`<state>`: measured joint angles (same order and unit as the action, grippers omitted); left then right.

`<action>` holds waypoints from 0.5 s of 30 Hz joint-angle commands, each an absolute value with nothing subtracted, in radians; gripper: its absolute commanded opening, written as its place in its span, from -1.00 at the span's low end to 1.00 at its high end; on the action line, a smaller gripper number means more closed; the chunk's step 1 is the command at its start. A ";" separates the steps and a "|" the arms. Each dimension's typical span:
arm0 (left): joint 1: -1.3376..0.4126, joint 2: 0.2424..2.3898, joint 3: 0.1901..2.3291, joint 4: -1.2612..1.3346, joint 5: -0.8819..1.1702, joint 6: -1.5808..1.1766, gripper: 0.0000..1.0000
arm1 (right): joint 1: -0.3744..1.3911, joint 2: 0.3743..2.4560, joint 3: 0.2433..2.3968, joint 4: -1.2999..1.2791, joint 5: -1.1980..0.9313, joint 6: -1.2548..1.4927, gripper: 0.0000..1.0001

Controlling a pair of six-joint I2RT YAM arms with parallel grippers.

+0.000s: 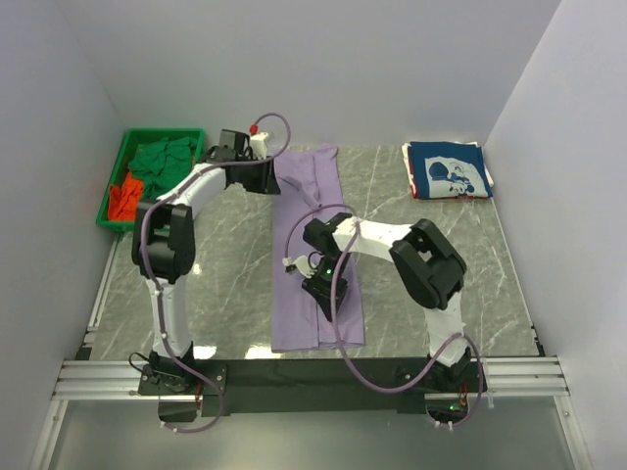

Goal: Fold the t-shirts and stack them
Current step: Fold the tshirt

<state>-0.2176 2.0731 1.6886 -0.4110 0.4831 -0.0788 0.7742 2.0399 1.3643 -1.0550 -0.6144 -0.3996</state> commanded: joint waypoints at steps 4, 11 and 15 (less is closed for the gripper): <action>-0.265 2.190 1.744 -0.436 0.523 -0.136 -0.26 | 0.691 1.823 1.299 -1.068 -0.638 -0.442 -0.30; -0.282 2.344 1.870 -0.442 0.491 -0.173 -0.27 | 0.491 1.857 1.339 -1.083 -0.628 -0.446 -0.18; -0.282 2.425 1.963 -0.463 0.479 -0.205 -0.28 | 0.416 1.916 1.423 -1.111 -0.617 -0.465 -0.18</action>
<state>-0.2821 2.3631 1.8858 -0.4564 0.5041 -0.1703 0.4568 1.8893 1.3533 -1.0817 -0.6220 -0.4423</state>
